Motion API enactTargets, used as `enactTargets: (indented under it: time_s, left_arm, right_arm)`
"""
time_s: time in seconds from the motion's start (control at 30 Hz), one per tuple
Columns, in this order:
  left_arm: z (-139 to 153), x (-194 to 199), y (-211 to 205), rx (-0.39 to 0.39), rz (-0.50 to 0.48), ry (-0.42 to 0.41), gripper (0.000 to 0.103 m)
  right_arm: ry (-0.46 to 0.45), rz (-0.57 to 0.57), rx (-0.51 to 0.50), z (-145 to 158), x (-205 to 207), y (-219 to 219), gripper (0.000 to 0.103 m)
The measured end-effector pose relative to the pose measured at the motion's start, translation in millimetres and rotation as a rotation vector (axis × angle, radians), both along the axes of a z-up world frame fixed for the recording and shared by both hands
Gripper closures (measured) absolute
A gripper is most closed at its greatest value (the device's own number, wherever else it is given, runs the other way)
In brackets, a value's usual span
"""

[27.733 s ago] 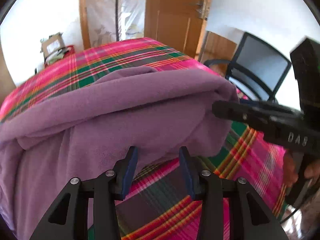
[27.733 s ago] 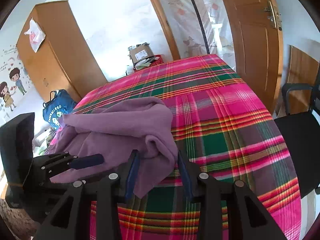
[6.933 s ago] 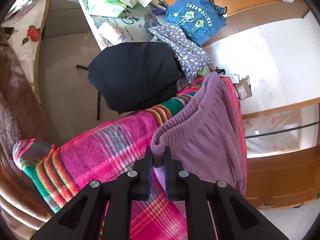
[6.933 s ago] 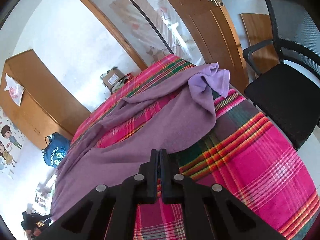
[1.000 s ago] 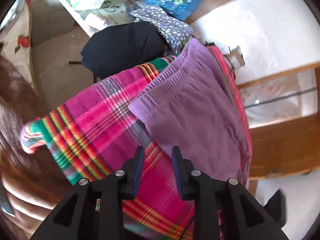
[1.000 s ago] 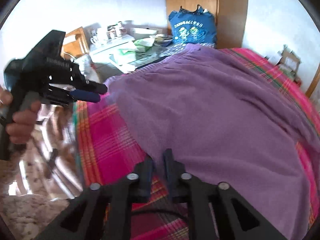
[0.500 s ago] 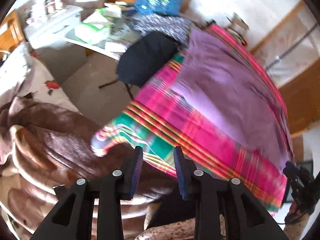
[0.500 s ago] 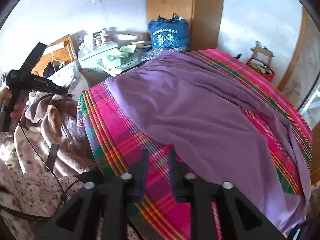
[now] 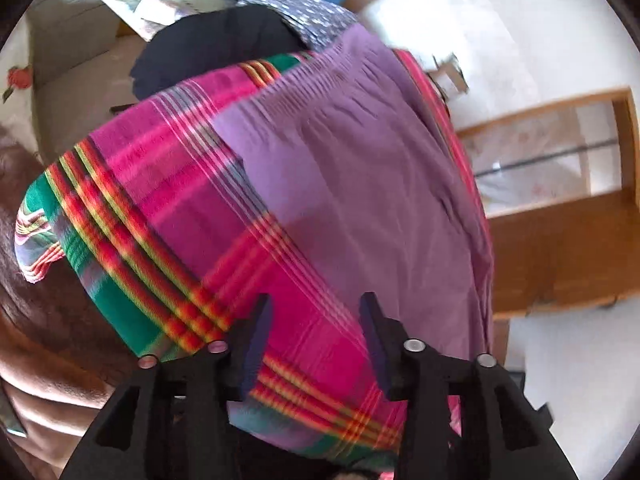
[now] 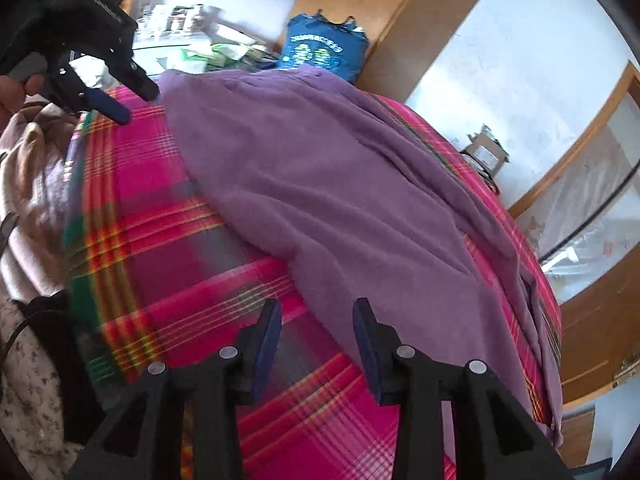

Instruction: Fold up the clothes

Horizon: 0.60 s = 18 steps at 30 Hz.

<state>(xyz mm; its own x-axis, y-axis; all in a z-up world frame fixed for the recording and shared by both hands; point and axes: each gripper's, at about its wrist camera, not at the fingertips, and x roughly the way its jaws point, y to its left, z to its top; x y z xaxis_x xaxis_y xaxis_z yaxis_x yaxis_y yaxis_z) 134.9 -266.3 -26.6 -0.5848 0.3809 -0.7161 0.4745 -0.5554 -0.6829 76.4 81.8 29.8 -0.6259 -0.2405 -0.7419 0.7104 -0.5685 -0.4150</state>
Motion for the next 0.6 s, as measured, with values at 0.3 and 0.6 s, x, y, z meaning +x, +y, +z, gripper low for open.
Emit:
enactTargets:
  time_s: [0.3, 0.6]
  left_arm:
    - [4, -18, -3, -0.007, 0.037, -0.01, 0.052]
    - [-1, -32, 0, 0.024, 0.107, -0.007, 0.058]
  right_arm:
    - [-0.007, 0.02, -0.008, -10, -25, -4, 0.063]
    - [-0.033, 0.002, -0.059, -11, -36, -5, 0.084]
